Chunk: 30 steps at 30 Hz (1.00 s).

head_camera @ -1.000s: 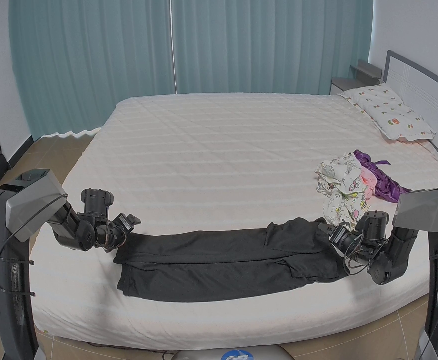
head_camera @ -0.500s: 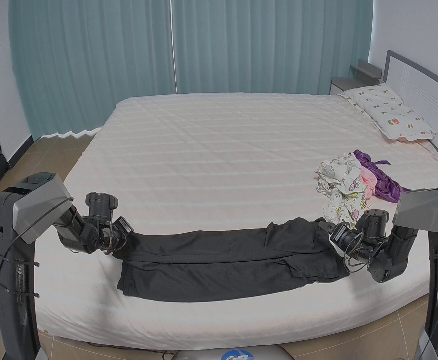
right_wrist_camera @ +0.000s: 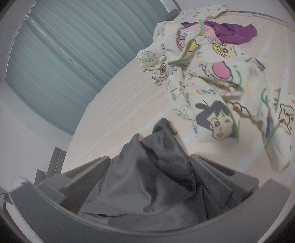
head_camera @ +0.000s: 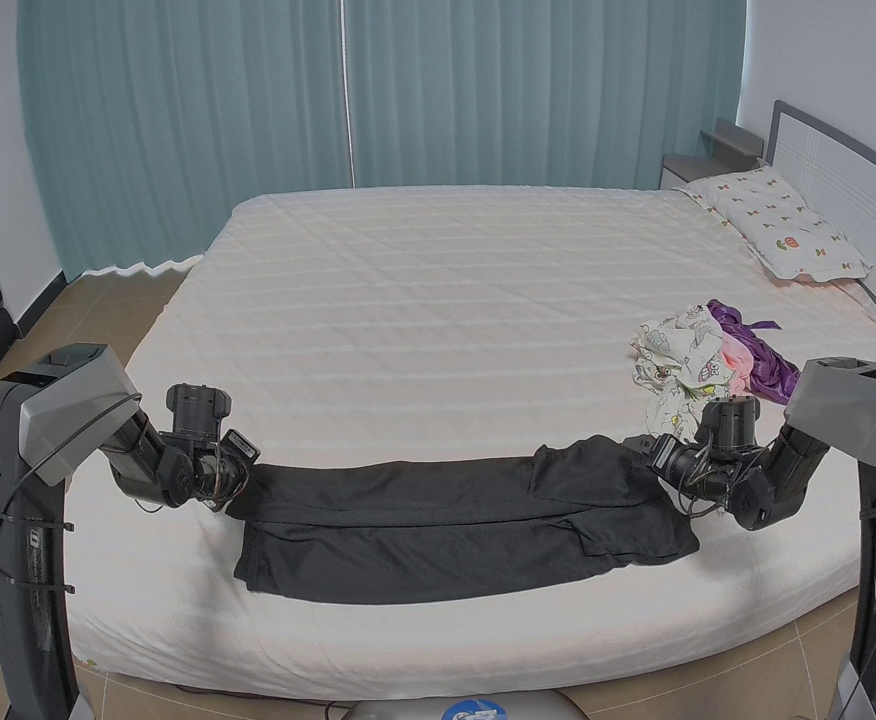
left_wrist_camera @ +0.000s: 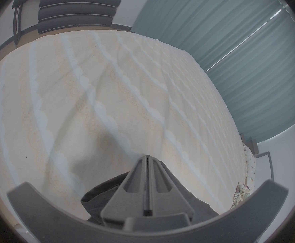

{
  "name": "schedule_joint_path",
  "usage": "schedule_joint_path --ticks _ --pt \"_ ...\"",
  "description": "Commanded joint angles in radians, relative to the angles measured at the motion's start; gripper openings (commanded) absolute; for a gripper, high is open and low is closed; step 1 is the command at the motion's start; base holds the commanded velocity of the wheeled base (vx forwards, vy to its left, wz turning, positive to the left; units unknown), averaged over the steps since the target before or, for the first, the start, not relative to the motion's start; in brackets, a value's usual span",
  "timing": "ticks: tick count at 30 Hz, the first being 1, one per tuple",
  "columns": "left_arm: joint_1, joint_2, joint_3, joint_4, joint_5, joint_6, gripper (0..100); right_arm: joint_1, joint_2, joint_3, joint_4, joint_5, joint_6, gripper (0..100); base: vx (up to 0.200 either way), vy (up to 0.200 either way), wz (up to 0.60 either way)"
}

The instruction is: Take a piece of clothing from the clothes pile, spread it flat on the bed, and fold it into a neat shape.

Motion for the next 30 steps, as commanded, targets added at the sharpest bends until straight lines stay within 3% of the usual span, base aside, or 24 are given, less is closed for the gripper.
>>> schedule_joint_path --ticks 1,16,17,24,30 --pt "0.003 -0.014 0.006 -0.001 -0.003 -0.002 0 0.000 0.023 -0.057 0.040 0.002 -0.004 100 0.000 0.000 0.00" --pt "0.003 -0.014 0.006 -0.001 -0.004 -0.002 0 -0.005 0.063 -0.111 0.143 -0.004 -0.006 100 0.000 0.000 0.00" --pt "0.003 -0.014 0.006 -0.001 -0.004 -0.002 0 -0.005 0.069 -0.133 0.160 -0.007 -0.006 0 0.000 0.000 0.00" --pt "0.003 -0.012 0.006 -0.001 -0.003 -0.002 0 -0.006 0.101 -0.165 0.162 -0.062 -0.006 0 0.000 0.000 0.00" --pt "0.003 -0.012 0.006 -0.001 -0.003 -0.002 0 -0.017 0.095 -0.157 0.149 -0.062 -0.001 0 0.000 0.000 0.00"
